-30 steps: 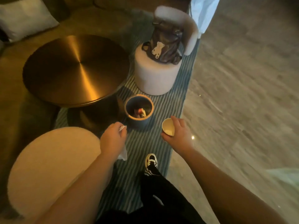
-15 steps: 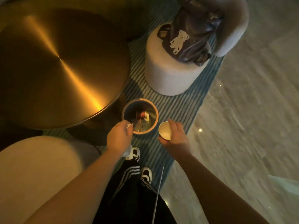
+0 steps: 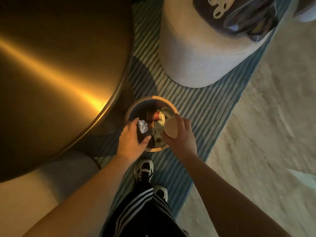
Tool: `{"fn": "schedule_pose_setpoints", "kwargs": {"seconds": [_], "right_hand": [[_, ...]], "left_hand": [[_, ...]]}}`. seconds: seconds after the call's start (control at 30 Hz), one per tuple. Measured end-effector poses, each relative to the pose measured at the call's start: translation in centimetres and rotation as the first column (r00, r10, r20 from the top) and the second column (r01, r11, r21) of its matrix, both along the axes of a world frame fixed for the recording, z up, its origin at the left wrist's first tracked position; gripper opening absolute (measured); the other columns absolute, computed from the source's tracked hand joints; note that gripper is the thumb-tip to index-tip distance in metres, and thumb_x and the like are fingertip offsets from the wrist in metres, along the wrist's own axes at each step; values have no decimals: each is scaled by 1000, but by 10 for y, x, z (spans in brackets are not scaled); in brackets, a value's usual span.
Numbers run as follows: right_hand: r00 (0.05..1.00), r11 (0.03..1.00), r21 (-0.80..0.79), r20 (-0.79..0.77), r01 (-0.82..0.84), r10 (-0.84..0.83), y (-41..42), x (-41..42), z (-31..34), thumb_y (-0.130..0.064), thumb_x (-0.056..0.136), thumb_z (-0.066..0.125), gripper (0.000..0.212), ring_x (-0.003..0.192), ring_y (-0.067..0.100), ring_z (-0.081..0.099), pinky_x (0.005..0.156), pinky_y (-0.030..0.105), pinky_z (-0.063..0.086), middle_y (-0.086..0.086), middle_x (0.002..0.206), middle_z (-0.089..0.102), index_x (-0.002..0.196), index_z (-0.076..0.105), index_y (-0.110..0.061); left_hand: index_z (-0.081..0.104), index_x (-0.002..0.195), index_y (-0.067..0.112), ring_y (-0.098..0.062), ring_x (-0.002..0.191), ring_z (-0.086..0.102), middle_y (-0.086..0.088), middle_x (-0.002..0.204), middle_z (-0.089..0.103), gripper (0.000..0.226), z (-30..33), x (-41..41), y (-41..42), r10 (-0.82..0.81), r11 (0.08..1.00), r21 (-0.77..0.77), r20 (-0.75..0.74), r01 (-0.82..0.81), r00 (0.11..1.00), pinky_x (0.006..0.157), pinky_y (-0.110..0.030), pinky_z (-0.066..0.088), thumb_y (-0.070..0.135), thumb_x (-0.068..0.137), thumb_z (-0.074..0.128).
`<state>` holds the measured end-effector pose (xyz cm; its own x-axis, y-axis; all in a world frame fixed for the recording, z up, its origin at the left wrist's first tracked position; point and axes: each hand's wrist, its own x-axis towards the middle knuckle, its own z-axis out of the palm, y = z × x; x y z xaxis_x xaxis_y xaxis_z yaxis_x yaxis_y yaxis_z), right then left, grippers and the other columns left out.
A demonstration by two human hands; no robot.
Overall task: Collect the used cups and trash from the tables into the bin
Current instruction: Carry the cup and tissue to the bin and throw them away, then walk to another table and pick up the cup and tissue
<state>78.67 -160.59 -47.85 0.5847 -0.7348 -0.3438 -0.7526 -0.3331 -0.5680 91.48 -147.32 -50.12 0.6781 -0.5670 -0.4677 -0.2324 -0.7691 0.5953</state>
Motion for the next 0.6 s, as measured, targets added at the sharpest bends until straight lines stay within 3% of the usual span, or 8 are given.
{"fn": "schedule_pose_setpoints", "kwargs": {"seconds": [0.13, 0.3, 0.43, 0.6], "right_hand": [[999, 1000, 24, -32, 13, -12, 5, 17, -18, -44, 76, 72, 89, 125, 28, 44, 96, 50, 46, -3, 148, 28, 144, 15, -35], [995, 996, 89, -95, 4, 4, 7, 24, -12, -46, 71, 75, 103, 140, 25, 25, 112, 48, 27, -3, 156, 18, 149, 9, -32], [993, 999, 46, -113, -13, 18, 10, 14, 27, -49, 84, 62, 84, 140, 21, 25, 114, 47, 25, -1, 155, 22, 149, 13, -31], [993, 995, -60, -99, -76, 70, 20, -4, 106, -46, 94, 47, 58, 137, 21, 31, 113, 44, 28, 0, 149, 34, 145, 30, -24]], "left_hand": [[23, 146, 26, -24, 125, 45, -6, 135, 50, 73, -1, 10, 16, -62, 998, 27, -7, 62, 998, 98, -48, 43, 48, 86, 57], [21, 147, 30, -25, 119, 52, -4, 131, 56, 64, 27, 19, 17, -89, 996, 21, 33, 88, 995, 92, -45, 47, 49, 91, 45], [19, 147, 29, -26, 122, 48, -4, 138, 48, 63, 67, 20, 16, -105, 994, 31, 81, 103, 991, 94, -45, 45, 51, 92, 41], [19, 148, 19, -24, 137, 27, -8, 149, 32, 67, 130, -3, 35, -115, 993, 45, 225, 107, 968, 110, -46, 24, 51, 92, 39]]}}
